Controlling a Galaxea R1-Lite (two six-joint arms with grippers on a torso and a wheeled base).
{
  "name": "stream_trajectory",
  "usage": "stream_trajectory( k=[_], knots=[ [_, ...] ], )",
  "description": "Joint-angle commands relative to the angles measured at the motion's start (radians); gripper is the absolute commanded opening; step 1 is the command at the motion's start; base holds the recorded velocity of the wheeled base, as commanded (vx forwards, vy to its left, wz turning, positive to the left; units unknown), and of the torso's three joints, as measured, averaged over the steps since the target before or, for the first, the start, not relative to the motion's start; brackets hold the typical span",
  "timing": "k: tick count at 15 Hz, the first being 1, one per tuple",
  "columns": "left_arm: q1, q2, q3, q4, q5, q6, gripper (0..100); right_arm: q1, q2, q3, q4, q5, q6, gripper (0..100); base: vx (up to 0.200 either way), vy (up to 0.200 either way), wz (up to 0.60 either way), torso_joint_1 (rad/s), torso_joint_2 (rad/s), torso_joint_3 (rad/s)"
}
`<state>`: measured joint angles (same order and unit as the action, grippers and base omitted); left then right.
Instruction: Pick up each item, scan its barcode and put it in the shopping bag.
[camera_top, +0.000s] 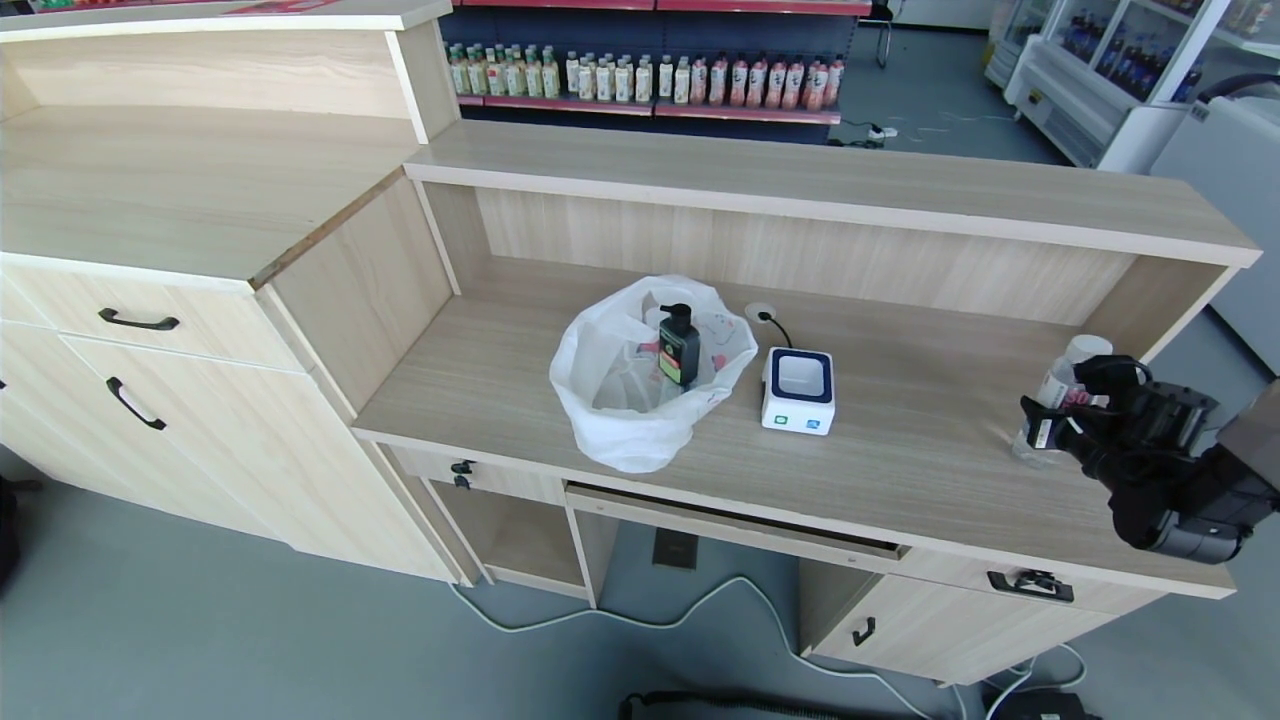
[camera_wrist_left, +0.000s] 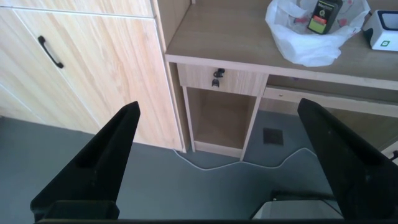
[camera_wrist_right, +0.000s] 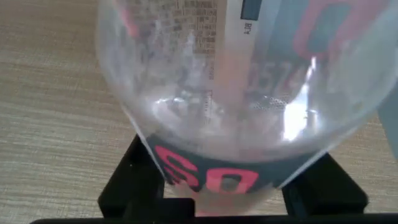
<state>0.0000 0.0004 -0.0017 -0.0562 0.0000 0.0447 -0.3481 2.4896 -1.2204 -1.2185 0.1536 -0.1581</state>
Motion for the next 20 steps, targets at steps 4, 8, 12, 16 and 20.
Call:
stream_trajectory(
  k=[4,8,12,16,20],
  knots=[
    [0.0,0.0,0.0,-0.001,0.0,0.0,100,0.006,-0.012,-0.057,0.014,0.006,0.035,0,0.0,0.0,0.0,0.0,0.0,0.0],
    [0.0,0.0,0.0,-0.001,0.0,0.0,100,0.006,-0.034,-0.051,0.056,0.003,0.037,0,0.0,0.0,0.0,0.0,0.0,0.0],
    [0.0,0.0,0.0,-0.001,0.0,0.0,100,0.006,-0.084,0.018,0.06,0.006,0.037,0,0.0,0.0,0.0,0.0,0.0,0.0],
    [0.0,0.0,0.0,-0.001,0.0,0.0,100,0.031,-0.359,0.119,0.294,0.195,0.164,0,0.0,0.0,0.0,0.0,0.0,0.0],
    [0.0,0.0,0.0,-0.001,0.0,0.0,100,0.086,-0.669,0.191,0.537,0.531,0.235,0,0.0,0.0,0.0,0.0,0.0,0.0]
  ],
)
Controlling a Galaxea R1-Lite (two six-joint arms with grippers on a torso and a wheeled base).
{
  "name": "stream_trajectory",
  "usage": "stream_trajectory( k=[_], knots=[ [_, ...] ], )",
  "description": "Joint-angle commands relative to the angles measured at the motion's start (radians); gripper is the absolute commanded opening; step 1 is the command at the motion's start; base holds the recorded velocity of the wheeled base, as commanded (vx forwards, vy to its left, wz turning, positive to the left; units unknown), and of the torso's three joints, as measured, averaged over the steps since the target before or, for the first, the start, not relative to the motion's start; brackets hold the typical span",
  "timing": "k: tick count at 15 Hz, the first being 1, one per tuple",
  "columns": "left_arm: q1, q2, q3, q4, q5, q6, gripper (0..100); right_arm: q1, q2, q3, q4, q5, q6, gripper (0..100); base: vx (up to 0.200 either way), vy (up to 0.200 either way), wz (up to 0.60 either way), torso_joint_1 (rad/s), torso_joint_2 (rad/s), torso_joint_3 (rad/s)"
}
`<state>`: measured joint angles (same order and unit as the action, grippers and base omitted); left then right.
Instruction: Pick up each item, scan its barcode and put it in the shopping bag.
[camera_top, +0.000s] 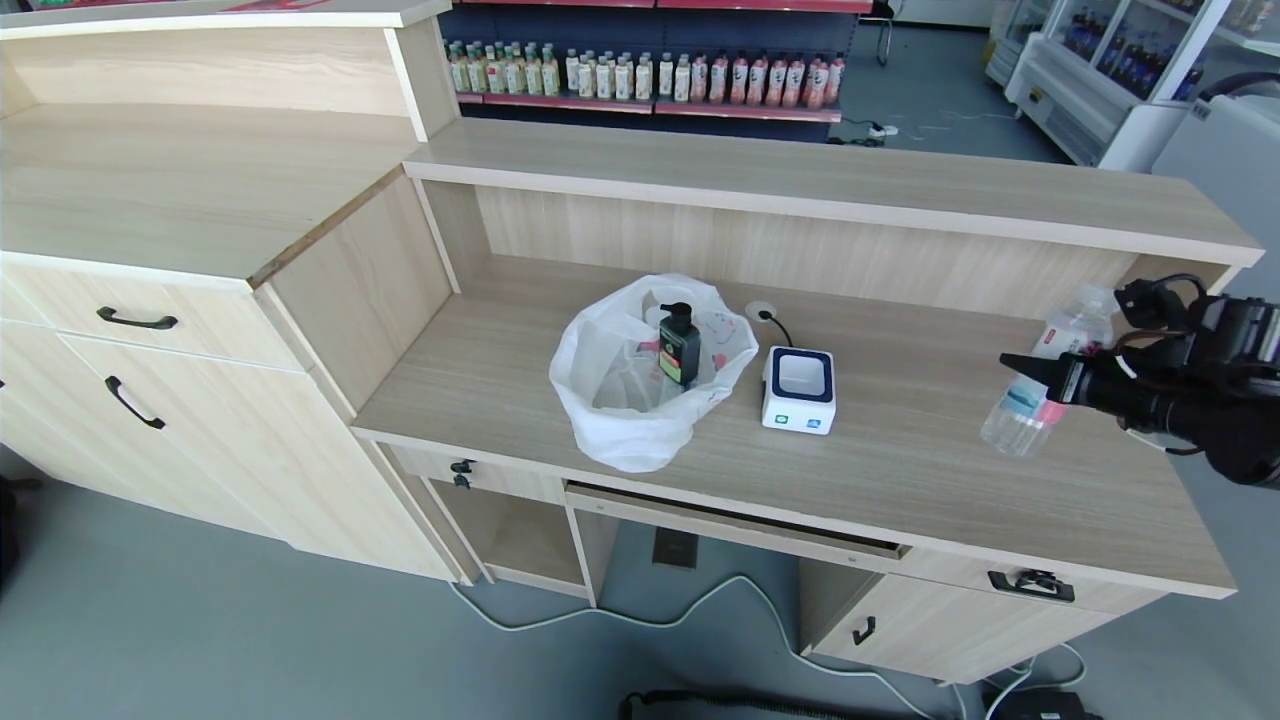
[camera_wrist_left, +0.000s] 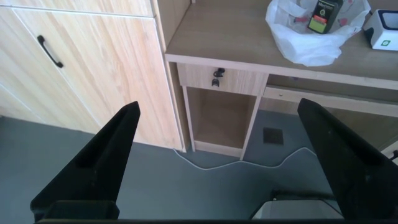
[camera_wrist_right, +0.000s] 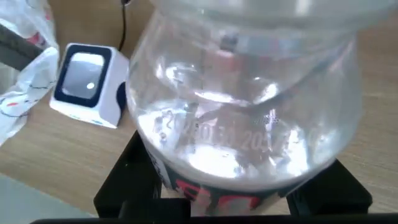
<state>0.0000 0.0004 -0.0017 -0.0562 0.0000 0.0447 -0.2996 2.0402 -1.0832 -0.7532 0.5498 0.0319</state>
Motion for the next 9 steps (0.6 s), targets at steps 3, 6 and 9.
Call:
stream_trajectory(
  k=[3,6,9],
  knots=[
    [0.0,0.0,0.0,-0.001,0.0,0.0,100,0.091,-0.387,0.077,0.069,0.372,0.235,0,0.0,0.0,0.0,0.0,0.0,0.0],
    [0.0,0.0,0.0,-0.001,0.0,0.0,100,0.24,-0.557,0.141,0.069,0.386,0.338,0,0.0,0.0,0.0,0.0,0.0,0.0],
    [0.0,0.0,0.0,-0.001,0.0,0.0,100,0.356,-0.666,0.216,0.072,0.386,0.341,0,0.0,0.0,0.0,0.0,0.0,0.0]
  ],
)
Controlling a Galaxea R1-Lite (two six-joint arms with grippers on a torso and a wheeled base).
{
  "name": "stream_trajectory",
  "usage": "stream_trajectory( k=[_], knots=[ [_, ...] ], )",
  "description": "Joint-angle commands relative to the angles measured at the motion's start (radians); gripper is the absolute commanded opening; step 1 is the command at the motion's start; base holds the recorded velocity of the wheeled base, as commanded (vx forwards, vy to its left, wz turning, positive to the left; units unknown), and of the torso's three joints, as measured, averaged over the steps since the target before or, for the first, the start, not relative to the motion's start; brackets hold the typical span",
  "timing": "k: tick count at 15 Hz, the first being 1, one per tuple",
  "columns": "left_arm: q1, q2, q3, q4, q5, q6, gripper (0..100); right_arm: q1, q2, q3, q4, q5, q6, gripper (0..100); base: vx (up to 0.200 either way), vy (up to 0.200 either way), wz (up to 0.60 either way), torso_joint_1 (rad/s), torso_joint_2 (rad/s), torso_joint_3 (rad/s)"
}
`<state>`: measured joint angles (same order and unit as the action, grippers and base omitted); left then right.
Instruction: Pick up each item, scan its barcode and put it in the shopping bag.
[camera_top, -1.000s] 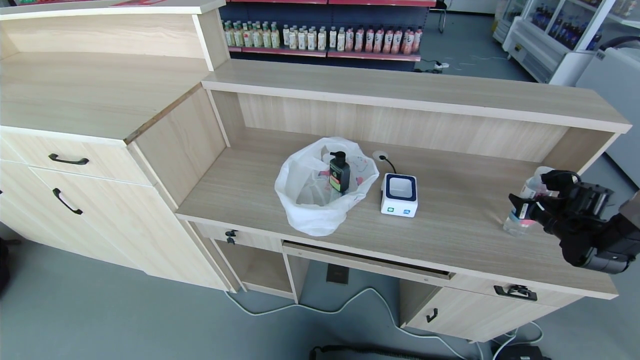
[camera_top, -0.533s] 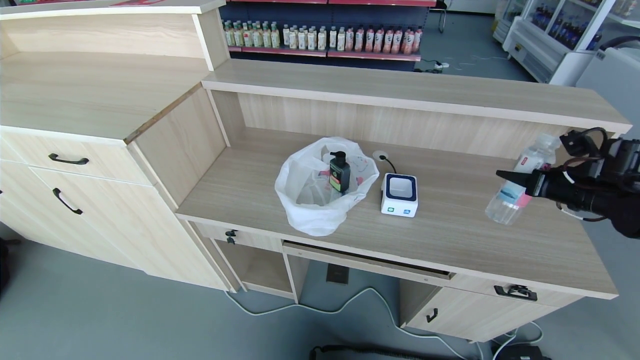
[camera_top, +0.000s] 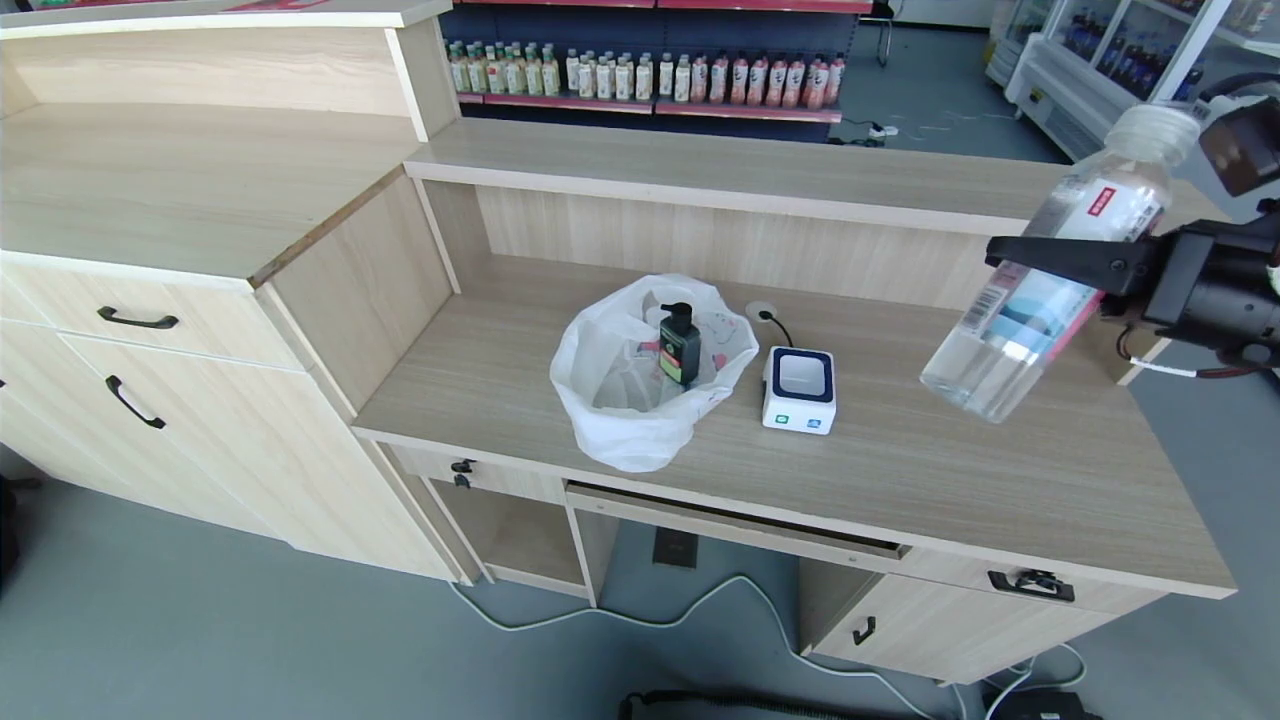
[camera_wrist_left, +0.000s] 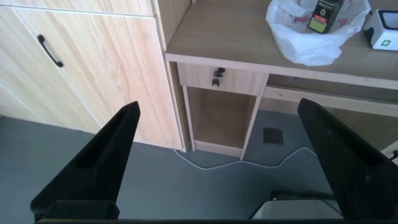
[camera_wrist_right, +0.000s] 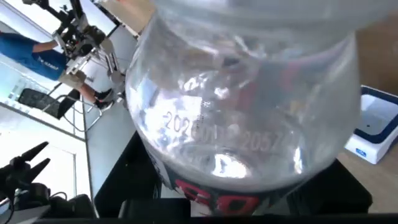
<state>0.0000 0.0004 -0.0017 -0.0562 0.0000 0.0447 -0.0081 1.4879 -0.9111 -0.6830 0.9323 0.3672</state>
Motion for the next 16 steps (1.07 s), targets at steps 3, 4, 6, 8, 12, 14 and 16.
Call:
stream_trajectory(
  k=[3,4,6,8,12,14,16],
  knots=[
    [0.0,0.0,0.0,-0.001,0.0,0.0,100,0.194,-0.235,0.098,0.013,0.003,0.045,0,0.0,0.0,0.0,0.0,0.0,0.0],
    [0.0,0.0,0.0,-0.001,0.0,0.0,100,0.223,-0.259,0.109,0.014,0.003,0.052,0,0.0,0.0,0.0,0.0,0.0,0.0],
    [0.0,0.0,0.0,-0.001,0.0,0.0,100,0.252,-0.301,0.133,0.014,0.003,0.053,0,0.0,0.0,0.0,0.0,0.0,0.0],
    [0.0,0.0,0.0,-0.001,0.0,0.0,100,0.296,-0.348,0.143,0.03,0.003,0.064,0,0.0,0.0,0.0,0.0,0.0,0.0],
    [0.0,0.0,0.0,-0.001,0.0,0.0,100,0.338,-0.394,0.136,0.068,0.023,0.088,0,0.0,0.0,0.0,0.0,0.0,0.0],
    [0.0,0.0,0.0,-0.001,0.0,0.0,100,0.358,-0.408,0.138,0.072,0.046,0.098,0,0.0,0.0,0.0,0.0,0.0,0.0],
    [0.0,0.0,0.0,-0.001,0.0,0.0,100,0.396,-0.429,0.132,0.103,0.052,0.118,0,0.0,0.0,0.0,0.0,0.0,0.0]
  ],
)
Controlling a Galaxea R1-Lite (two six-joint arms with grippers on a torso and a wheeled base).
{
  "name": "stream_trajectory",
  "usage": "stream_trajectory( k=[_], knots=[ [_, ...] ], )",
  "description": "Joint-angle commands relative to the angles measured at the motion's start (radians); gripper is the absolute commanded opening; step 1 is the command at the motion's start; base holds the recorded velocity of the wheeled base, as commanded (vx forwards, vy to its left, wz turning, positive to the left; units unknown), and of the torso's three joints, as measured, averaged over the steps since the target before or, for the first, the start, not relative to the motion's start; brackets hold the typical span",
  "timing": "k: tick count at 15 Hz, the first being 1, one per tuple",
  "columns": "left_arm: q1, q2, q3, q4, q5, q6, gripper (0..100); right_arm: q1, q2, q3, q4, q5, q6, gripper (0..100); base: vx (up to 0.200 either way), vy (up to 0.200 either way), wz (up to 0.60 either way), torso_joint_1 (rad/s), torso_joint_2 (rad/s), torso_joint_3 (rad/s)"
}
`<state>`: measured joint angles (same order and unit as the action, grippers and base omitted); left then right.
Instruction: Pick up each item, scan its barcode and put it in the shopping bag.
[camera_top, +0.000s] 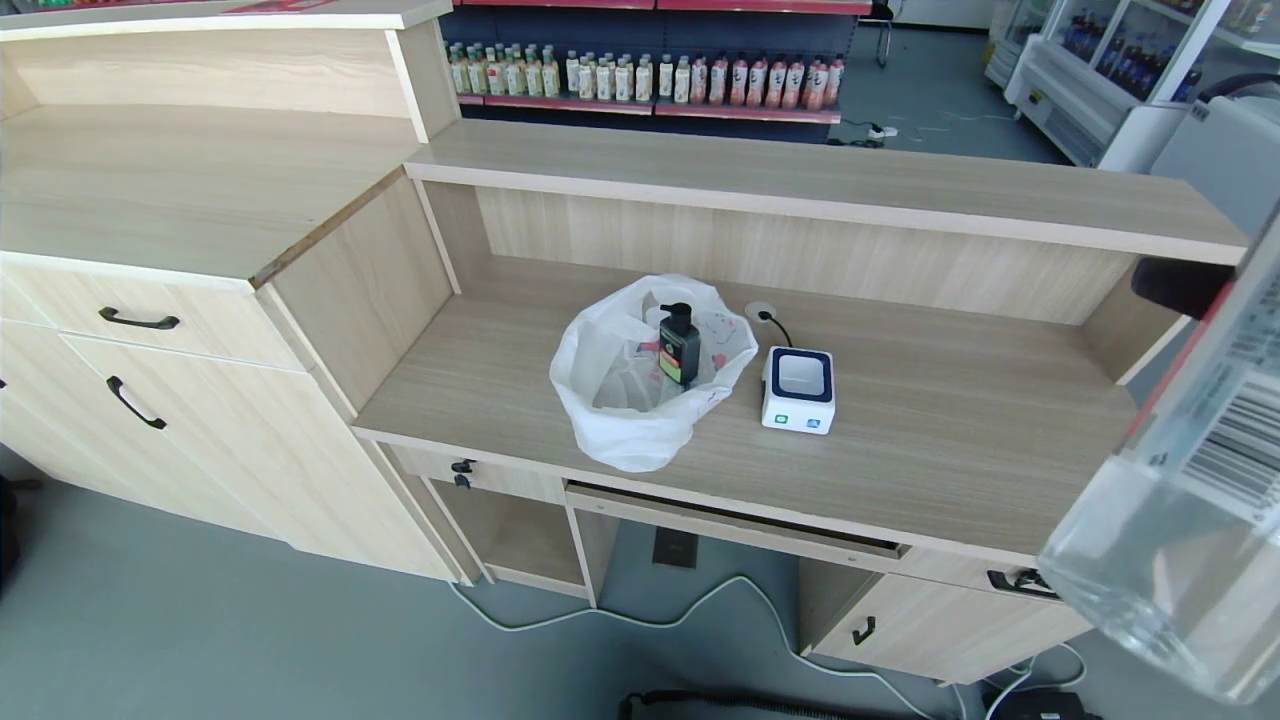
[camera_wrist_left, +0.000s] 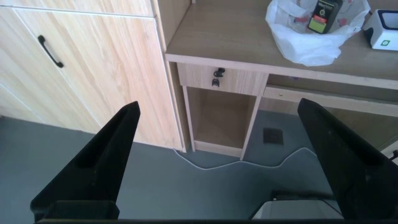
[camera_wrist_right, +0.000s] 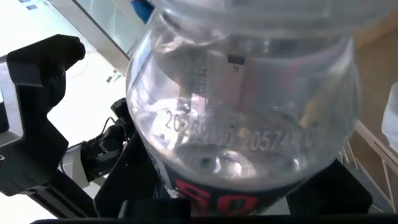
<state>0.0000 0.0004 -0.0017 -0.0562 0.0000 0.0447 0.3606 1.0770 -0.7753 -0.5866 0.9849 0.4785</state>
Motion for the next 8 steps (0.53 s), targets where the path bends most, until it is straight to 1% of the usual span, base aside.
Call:
stream_trajectory(
  k=[1,3,6,8],
  knots=[
    [0.0,0.0,0.0,-0.001,0.0,0.0,100,0.043,-0.026,-0.007,0.016,0.0,0.009,0,0.0,0.0,0.0,0.0,0.0,0.0],
    [0.0,0.0,0.0,-0.001,0.0,0.0,100,0.08,-0.045,-0.022,0.056,0.0,0.012,0,0.0,0.0,0.0,0.0,0.0,0.0],
    [0.0,0.0,0.0,-0.001,0.0,0.0,100,0.101,-0.032,-0.045,0.057,0.001,0.017,0,0.0,0.0,0.0,0.0,0.0,0.0],
    [0.0,0.0,0.0,-0.001,0.0,0.0,100,0.143,-0.026,-0.056,0.057,-0.002,0.031,0,0.0,0.0,0.0,0.0,0.0,0.0]
  ],
)
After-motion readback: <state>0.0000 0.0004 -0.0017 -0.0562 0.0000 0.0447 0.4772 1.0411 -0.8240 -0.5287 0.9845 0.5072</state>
